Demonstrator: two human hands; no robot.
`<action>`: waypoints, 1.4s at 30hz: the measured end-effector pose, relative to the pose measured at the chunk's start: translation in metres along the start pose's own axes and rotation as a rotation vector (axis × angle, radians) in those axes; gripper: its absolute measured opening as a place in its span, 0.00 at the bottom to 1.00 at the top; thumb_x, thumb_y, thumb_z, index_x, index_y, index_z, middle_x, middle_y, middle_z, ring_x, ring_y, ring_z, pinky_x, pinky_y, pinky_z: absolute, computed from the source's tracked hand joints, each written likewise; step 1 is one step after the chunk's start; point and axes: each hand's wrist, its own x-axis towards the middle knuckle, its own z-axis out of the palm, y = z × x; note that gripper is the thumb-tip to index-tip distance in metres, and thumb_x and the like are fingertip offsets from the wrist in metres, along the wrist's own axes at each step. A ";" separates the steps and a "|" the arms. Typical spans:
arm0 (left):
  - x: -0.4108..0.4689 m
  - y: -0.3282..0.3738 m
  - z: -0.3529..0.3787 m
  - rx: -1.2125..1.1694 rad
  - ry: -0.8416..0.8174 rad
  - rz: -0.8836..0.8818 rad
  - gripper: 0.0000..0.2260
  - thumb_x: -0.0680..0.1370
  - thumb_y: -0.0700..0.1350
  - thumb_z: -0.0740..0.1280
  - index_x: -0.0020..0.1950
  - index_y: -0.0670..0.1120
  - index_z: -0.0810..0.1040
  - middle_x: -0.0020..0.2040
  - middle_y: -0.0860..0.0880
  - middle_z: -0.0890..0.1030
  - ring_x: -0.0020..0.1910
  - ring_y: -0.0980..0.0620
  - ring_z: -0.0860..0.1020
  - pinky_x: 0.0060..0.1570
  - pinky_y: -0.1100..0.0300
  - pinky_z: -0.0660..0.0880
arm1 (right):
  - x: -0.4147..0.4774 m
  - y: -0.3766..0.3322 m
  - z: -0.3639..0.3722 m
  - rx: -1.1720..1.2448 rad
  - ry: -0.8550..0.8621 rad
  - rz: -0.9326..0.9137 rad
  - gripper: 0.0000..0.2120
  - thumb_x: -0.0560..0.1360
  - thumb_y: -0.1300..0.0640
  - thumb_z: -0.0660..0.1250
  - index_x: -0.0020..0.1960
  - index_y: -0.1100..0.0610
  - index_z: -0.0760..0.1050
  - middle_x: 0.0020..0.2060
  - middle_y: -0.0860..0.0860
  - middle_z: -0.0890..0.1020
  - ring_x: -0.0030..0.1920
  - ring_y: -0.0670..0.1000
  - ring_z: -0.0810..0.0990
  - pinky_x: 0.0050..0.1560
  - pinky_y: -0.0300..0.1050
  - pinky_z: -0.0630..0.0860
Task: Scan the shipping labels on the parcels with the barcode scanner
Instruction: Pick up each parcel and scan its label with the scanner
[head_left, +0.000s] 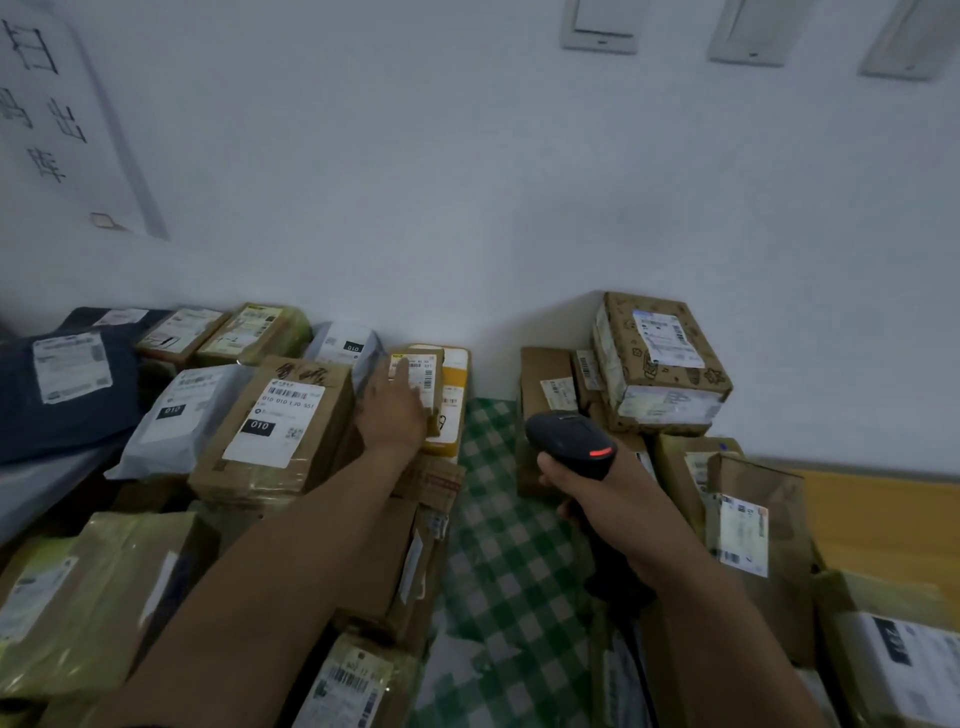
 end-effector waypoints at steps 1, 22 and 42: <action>-0.008 0.010 -0.002 0.006 0.009 0.009 0.25 0.83 0.46 0.65 0.80 0.51 0.63 0.81 0.46 0.61 0.79 0.42 0.61 0.65 0.38 0.74 | -0.005 -0.001 -0.003 0.000 0.001 -0.005 0.08 0.80 0.51 0.72 0.57 0.43 0.79 0.46 0.54 0.87 0.35 0.46 0.82 0.39 0.42 0.79; -0.056 0.255 0.045 -0.819 -0.522 -0.041 0.27 0.76 0.60 0.72 0.69 0.47 0.72 0.65 0.51 0.79 0.59 0.51 0.80 0.60 0.51 0.80 | -0.082 0.002 -0.107 0.193 0.305 0.037 0.05 0.79 0.53 0.73 0.54 0.49 0.81 0.38 0.52 0.85 0.32 0.50 0.79 0.34 0.43 0.77; -0.037 0.237 0.060 -1.151 -0.563 -0.347 0.10 0.86 0.47 0.62 0.66 0.51 0.76 0.52 0.53 0.78 0.44 0.50 0.83 0.51 0.48 0.85 | -0.047 0.029 -0.117 0.179 0.275 0.136 0.11 0.79 0.51 0.73 0.60 0.45 0.79 0.45 0.54 0.88 0.35 0.46 0.83 0.37 0.39 0.79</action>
